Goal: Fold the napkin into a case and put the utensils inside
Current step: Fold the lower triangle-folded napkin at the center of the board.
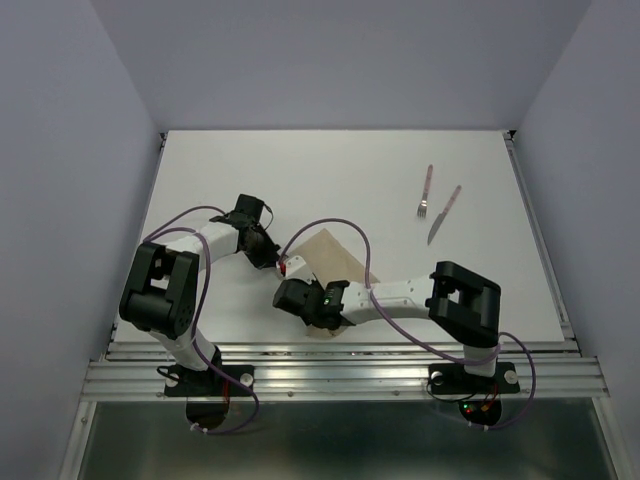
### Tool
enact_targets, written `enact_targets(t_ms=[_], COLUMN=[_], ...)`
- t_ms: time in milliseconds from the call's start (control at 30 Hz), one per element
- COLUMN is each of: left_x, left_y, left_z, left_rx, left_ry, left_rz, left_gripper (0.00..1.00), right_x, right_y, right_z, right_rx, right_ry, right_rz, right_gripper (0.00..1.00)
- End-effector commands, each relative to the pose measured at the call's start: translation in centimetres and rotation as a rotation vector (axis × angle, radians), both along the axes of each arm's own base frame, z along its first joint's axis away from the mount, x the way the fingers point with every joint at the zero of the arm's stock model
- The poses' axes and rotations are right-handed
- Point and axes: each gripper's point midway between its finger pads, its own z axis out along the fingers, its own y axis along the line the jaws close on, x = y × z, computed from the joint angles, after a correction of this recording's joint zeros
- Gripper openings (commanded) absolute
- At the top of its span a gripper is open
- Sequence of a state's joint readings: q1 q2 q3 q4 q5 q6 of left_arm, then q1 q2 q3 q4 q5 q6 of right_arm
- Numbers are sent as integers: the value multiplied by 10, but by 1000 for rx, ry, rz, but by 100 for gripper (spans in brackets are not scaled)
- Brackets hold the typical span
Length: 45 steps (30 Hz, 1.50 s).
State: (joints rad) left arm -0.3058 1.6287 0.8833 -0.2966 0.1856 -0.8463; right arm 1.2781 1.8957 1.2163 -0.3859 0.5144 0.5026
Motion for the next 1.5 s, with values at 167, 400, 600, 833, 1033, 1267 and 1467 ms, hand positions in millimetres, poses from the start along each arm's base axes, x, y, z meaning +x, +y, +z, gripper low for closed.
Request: enact_targets(t_ms=[167,400,600,833,1033,1267,1467], left_x=[-22,-25,-25,-25,-25,-23,-21], left_y=[24,25,25,25,25,24,22], left_z=[-32,-36,-35,-34,-33,-30,-28], left_rx=[132,137,139,136,136,136,137], left_ry=[103,111,108,109,104,99,95], left_rz=[2,-2,-4,-7,-6,-10,-17], left_gripper=[0,0,0,0,0,0,0], right_x=[19,14,23,40,51,47,40], right_y=[-43,-52,-67,-91,-109,-94,-93], right_z=[31,41,34,27,33,62,75], right_rx=[-58,-9,-21,-21,31,255,527], right_ry=[-161,-155,-136,-103,-75,11,204], right_rz=[-174,-200,-240,-279,-312,-273,-214], right_gripper=[43,45,45,44,44,46,60])
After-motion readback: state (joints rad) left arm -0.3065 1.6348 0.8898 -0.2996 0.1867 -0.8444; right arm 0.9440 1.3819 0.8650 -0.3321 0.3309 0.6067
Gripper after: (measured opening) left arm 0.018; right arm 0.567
